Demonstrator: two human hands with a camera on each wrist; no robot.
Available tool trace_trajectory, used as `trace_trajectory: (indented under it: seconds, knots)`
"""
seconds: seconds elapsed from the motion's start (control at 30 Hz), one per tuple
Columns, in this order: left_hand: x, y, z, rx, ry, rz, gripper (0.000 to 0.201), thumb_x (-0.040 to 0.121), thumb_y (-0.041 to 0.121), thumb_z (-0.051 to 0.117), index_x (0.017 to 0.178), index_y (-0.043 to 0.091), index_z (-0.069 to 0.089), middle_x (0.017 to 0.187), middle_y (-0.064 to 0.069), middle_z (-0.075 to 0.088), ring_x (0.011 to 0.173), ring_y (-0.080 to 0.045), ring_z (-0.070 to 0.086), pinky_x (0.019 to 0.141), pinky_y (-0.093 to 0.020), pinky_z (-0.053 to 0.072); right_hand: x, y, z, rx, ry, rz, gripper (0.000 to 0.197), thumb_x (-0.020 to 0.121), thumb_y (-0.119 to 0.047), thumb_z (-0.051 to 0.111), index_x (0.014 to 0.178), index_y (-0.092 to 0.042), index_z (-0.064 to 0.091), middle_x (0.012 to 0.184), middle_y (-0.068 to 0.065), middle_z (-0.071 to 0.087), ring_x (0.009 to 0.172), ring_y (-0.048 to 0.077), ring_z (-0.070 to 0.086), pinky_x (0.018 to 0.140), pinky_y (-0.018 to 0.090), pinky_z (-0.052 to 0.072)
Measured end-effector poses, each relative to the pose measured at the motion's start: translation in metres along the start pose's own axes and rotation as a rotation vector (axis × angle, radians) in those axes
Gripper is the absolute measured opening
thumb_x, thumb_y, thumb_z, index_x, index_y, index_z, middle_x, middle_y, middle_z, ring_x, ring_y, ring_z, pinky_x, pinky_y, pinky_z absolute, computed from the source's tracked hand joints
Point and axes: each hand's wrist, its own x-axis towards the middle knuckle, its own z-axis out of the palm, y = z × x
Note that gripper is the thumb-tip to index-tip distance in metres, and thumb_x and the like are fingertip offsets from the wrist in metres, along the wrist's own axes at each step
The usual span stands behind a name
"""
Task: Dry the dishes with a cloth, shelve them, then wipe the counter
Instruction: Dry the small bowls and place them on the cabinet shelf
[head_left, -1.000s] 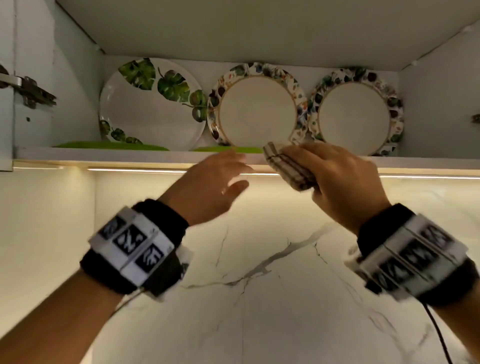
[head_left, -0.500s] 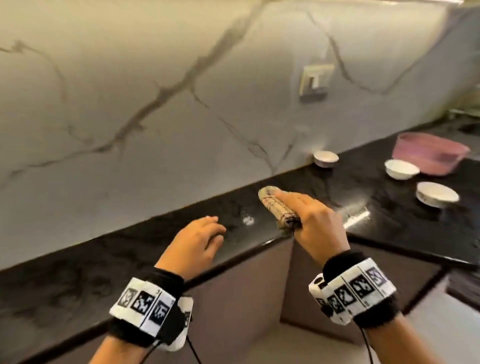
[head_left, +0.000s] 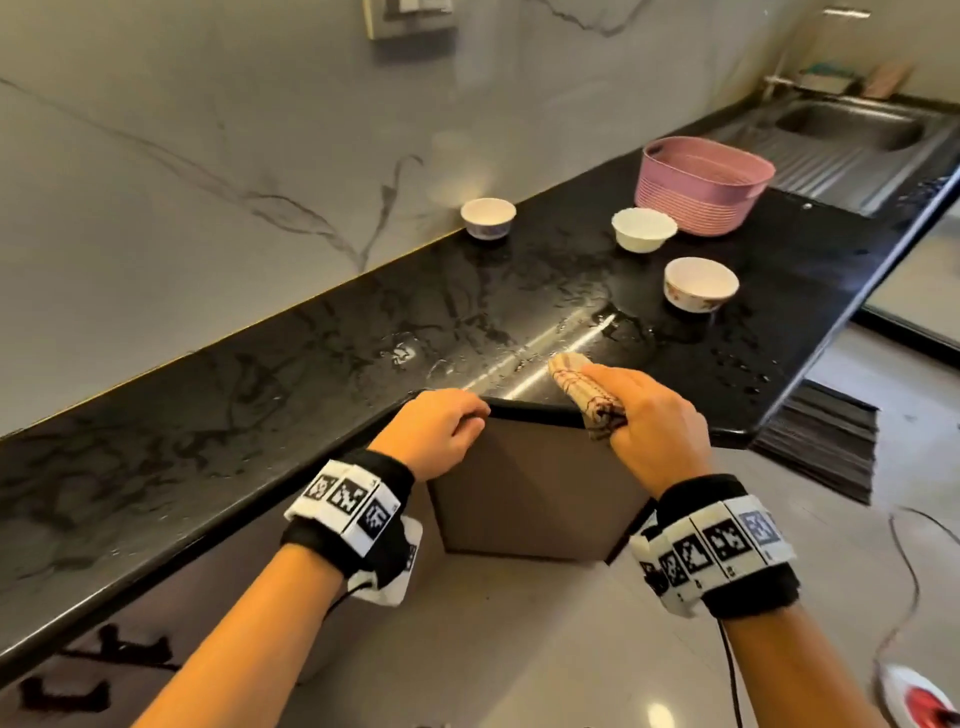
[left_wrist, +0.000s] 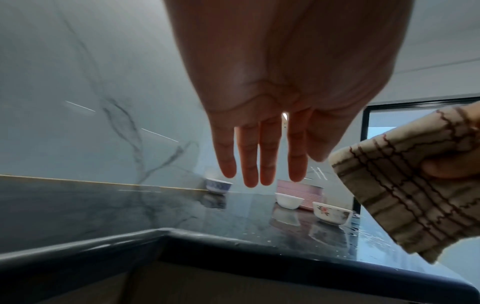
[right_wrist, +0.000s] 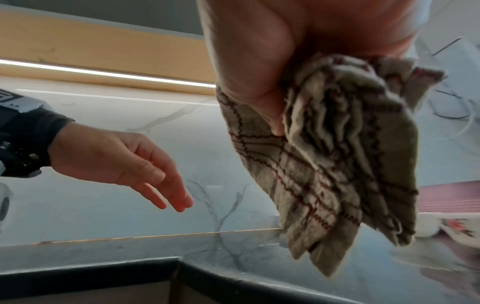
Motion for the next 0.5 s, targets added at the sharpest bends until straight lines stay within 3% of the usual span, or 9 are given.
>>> trace_trajectory:
  seconds: [0.27,0.5]
  knots:
    - [0.152,0.049,0.003,0.017,-0.101,0.172,0.032,0.096,0.022,0.045,0.124,0.012,0.057,0.126,-0.009,0.061,0.117,-0.026,0.055,0.094,-0.032,0.042,0.041,0.05,-0.022,-0.058,0.037,0.202,0.067,0.08,-0.001,0.052,0.137,-0.036,0.043,0.137,-0.001,0.052,0.117,0.032,0.052,0.088,0.042,0.046]
    - [0.286,0.108,0.02,0.128,-0.195,0.111,0.042,0.096,0.036,0.041,0.108,0.001,0.061,0.115,-0.018,0.062,0.105,-0.034,0.059,0.081,-0.035,0.045,0.071,0.092,-0.044,-0.084,0.136,0.314,0.06,0.084,-0.006,0.056,0.135,-0.035,0.045,0.131,0.003,0.057,0.113,0.032,0.055,0.089,0.045,0.049]
